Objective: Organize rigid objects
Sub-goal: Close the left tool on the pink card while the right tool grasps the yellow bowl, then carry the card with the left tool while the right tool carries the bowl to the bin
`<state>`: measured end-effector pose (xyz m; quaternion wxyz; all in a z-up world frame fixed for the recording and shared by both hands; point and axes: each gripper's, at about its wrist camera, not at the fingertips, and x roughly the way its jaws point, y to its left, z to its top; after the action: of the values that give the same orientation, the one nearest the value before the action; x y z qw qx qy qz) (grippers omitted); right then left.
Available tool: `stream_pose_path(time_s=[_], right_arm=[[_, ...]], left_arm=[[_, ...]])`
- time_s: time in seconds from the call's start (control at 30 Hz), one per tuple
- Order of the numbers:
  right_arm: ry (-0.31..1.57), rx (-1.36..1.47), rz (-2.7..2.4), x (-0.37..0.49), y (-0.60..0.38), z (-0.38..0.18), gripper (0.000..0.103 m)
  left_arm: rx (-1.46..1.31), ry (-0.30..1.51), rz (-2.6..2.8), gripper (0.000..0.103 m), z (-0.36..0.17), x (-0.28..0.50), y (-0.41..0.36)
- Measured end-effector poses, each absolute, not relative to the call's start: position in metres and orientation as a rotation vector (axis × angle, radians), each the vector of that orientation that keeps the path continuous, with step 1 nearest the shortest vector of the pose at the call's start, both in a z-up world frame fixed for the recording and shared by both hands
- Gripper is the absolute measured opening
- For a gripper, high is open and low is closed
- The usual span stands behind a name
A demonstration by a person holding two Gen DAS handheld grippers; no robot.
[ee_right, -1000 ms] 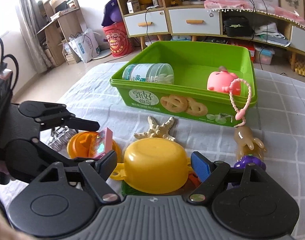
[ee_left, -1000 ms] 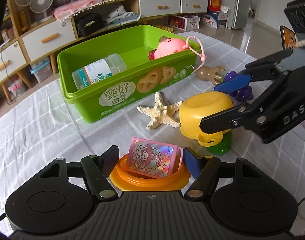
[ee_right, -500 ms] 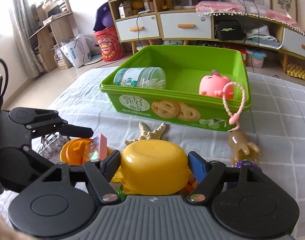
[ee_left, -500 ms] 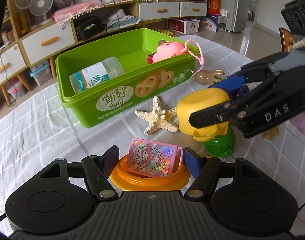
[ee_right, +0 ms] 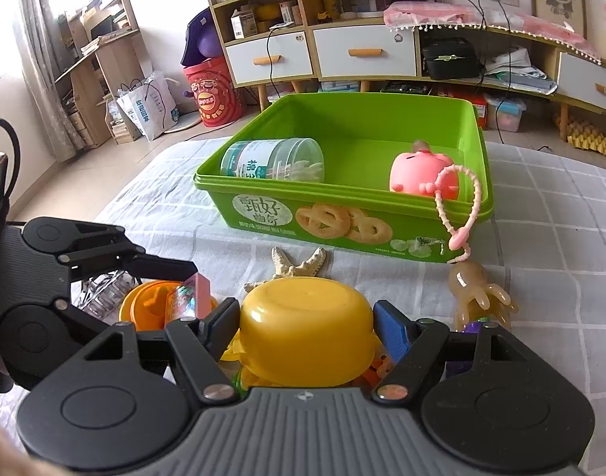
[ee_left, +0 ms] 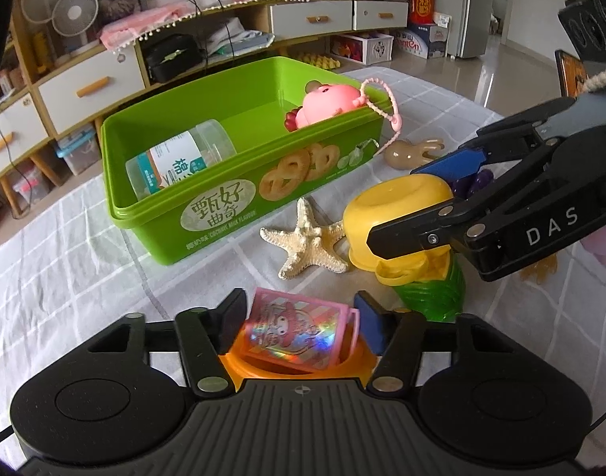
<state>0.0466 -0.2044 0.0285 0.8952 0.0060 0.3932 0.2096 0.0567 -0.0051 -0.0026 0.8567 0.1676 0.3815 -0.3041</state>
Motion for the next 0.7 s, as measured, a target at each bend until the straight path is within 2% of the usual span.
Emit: stream_pose_path(time_s=[0.7], right_arm=[[0.767,0.129,0.384,0.059,-0.223,0.053,0.059]], left_arm=[[0.217,0.705,-0.552,0.061,0.027,0.067,0.004]])
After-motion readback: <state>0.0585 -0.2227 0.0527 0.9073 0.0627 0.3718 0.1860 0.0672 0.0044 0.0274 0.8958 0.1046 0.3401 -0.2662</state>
